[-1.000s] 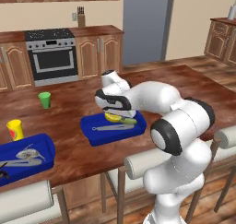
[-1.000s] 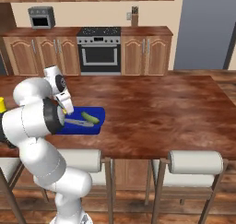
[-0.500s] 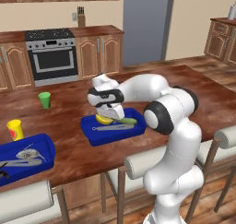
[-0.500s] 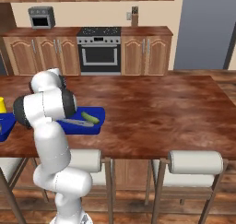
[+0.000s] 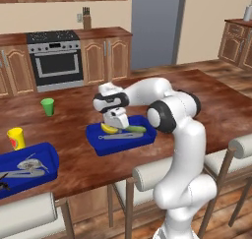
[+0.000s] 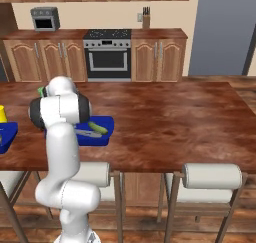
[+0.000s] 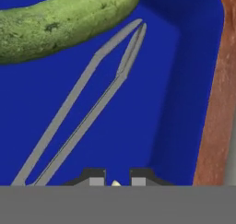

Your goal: Gather the lemon wedge and cucumber from the fridge and place them on a tray on the dining counter. Then gather the fishs from the fridge and place them on the other tray.

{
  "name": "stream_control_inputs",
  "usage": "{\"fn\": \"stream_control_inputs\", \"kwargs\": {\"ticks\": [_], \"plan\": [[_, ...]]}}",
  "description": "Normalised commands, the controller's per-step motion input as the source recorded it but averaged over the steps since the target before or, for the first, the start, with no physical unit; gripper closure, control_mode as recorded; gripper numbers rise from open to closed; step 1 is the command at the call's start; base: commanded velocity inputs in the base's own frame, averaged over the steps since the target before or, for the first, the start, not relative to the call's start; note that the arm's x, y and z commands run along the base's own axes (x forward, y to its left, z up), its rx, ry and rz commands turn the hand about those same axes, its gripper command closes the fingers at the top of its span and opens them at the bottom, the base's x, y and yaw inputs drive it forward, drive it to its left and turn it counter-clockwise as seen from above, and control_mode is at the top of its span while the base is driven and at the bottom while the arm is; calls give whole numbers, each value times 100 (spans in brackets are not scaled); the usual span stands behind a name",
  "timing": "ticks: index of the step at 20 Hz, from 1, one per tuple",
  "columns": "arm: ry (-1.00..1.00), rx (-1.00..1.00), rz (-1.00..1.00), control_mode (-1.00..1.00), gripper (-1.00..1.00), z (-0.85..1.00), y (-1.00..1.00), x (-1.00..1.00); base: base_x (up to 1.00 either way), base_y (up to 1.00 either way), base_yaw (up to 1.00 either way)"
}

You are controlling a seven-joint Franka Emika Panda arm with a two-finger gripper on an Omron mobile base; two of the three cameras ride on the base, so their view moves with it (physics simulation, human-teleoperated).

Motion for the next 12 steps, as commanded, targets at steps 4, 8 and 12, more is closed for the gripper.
{"fn": "stream_control_inputs", "kwargs": {"ticks": [4,8,12], "plan": [[6,0,-11,-100,100,-28,9,16,0,0,0],[7,0,-8,-100,100,-17,2,0,0,0,0],[6,0,-5,-100,100,-11,0,0,0,0,0]]}}
